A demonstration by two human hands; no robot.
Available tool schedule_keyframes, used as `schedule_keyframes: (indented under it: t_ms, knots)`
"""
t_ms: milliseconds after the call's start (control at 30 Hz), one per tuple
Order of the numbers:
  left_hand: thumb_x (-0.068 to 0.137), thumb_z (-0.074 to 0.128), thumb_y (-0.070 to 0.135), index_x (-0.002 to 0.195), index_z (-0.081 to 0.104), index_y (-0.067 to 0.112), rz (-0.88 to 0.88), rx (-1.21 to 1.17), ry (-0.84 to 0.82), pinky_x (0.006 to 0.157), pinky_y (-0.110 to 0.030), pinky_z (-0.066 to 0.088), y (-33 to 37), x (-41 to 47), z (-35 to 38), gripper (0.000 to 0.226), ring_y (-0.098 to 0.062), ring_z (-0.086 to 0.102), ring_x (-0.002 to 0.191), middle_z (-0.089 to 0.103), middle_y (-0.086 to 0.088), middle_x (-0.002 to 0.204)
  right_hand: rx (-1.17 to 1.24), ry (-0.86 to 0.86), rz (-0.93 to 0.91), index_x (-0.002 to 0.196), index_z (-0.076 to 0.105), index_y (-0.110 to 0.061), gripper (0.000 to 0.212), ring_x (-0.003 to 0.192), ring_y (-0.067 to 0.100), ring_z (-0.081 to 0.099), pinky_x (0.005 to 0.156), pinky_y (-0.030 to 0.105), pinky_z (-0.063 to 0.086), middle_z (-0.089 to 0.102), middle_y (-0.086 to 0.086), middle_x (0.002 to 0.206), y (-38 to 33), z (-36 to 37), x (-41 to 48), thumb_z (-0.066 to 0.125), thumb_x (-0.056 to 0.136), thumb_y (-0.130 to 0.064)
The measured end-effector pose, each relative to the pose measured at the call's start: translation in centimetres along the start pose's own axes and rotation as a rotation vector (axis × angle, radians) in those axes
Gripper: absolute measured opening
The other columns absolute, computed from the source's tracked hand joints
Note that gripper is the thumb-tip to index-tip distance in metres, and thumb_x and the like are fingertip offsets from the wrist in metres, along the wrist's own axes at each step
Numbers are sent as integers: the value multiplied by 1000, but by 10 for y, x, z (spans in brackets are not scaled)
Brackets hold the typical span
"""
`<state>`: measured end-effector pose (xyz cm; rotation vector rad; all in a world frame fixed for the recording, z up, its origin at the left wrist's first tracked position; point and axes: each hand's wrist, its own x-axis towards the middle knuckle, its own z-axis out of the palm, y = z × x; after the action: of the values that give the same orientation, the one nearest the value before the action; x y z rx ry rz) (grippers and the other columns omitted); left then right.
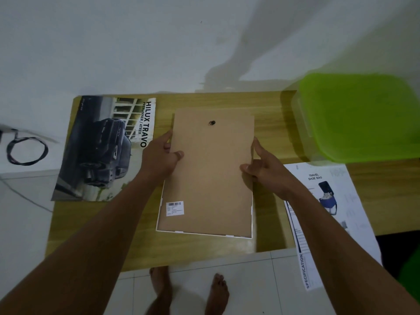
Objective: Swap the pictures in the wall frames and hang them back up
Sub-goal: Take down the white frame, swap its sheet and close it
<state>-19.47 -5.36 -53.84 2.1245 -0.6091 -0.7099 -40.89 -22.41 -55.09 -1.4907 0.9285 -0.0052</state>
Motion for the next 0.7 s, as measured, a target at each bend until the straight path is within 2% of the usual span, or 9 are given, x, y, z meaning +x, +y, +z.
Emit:
schedule_keyframes:
  t_ms: [33,67,133,200,267,367,467,567,700]
  knots:
    - [87,70,13,147,39,17,3,-1,-3,87,-22,41,-1,0,-1,67,-10,54,95,54,6,105,-13,39,1,138,31,-50,67,85,1,69,69,15,52,73,-7,98,2,4,0,59,97,-5]
    - [86,70,13,146,41,17,9,-1,-6,88,-24,44,-3,1,-1,67,-12,57,95,56,5,104,-2,123,14,135,41,-41,57,89,7,70,70,19,52,72,-4,100,6,8,2,61,95,-5]
    - [83,73,11,141,48,15,12,-31,-10,90,-31,50,-7,3,-2,63,-16,62,94,62,2,103,55,305,40,118,53,-30,36,100,22,67,84,35,55,68,4,107,12,13,3,69,91,-11]
    - [80,76,10,132,57,13,-8,-75,-2,87,-33,54,-9,5,-3,56,-16,64,92,67,-3,106,85,384,35,109,59,-30,29,99,25,66,88,41,52,67,10,102,15,18,3,72,88,-16]
    - [81,75,9,130,60,14,-8,-92,-3,82,-25,52,-9,4,-3,52,-12,63,89,67,-1,106,55,437,-12,114,61,-28,30,97,22,68,85,39,54,70,12,98,14,23,-1,71,88,-16]
    - [84,72,8,133,57,17,19,-84,18,72,-13,44,-6,1,-3,52,-3,58,79,60,12,92,5,484,-58,120,61,-24,32,93,13,69,81,32,55,73,0,97,9,32,-5,67,90,-13]
    - [85,72,9,132,59,13,12,-98,41,79,-20,42,-6,-1,-3,49,-14,60,87,56,17,85,16,477,-4,112,61,-18,22,93,14,66,80,29,52,69,-5,93,7,30,-2,68,91,-15]
    - [86,72,21,137,53,15,18,-80,58,85,-26,48,-10,-2,-3,55,-13,62,90,66,3,99,48,449,7,114,61,-13,22,92,12,61,76,25,46,65,-5,96,5,26,0,66,94,-20]
    - [85,72,24,138,53,18,41,24,43,93,-41,53,-10,-3,-7,57,-17,66,91,69,-2,102,104,436,-73,119,58,-25,20,93,8,62,79,26,48,68,-7,104,4,26,-2,58,99,-24]
